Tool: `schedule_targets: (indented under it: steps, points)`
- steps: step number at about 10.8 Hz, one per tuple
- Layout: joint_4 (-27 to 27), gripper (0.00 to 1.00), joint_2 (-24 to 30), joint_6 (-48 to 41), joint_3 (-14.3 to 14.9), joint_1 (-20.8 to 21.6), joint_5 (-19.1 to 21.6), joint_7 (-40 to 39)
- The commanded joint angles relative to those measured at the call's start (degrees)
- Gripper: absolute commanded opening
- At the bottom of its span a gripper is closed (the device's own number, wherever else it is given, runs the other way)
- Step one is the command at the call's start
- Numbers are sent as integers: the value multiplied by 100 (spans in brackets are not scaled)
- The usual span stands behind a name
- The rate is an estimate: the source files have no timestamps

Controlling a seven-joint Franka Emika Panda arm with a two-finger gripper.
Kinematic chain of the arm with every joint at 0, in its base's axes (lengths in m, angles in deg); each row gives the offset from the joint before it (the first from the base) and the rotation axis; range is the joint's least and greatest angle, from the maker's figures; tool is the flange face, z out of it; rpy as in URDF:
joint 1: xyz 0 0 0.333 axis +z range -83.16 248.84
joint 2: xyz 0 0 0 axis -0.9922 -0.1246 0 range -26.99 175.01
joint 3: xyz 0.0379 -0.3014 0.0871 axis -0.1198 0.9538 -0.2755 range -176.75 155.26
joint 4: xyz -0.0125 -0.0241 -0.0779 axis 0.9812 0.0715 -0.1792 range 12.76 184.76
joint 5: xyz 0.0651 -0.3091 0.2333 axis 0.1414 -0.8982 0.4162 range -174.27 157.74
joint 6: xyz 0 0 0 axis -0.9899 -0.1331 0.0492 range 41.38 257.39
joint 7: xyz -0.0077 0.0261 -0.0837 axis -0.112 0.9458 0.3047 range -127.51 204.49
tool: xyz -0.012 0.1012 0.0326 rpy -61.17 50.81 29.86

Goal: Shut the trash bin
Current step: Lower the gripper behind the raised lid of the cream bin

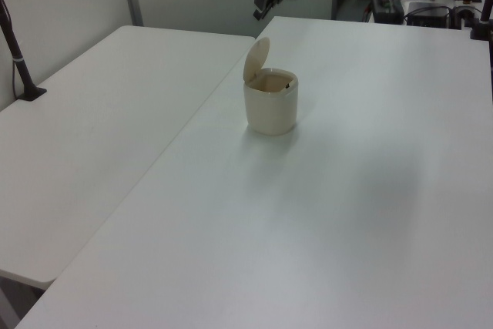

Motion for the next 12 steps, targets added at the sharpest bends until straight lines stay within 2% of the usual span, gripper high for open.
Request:
schedule_targets:
  steps: [1, 5, 9, 12]
  points:
    - [-183, 16, -320, 118, 82, 87, -193, 172]
    - [-429, 7, -584, 275, 195, 166, -193, 225]
    - [-359, 6, -576, 206, 258, 280, -271, 155]
    - [-130, 3, -505, -617, 249, 394, -272, -99]
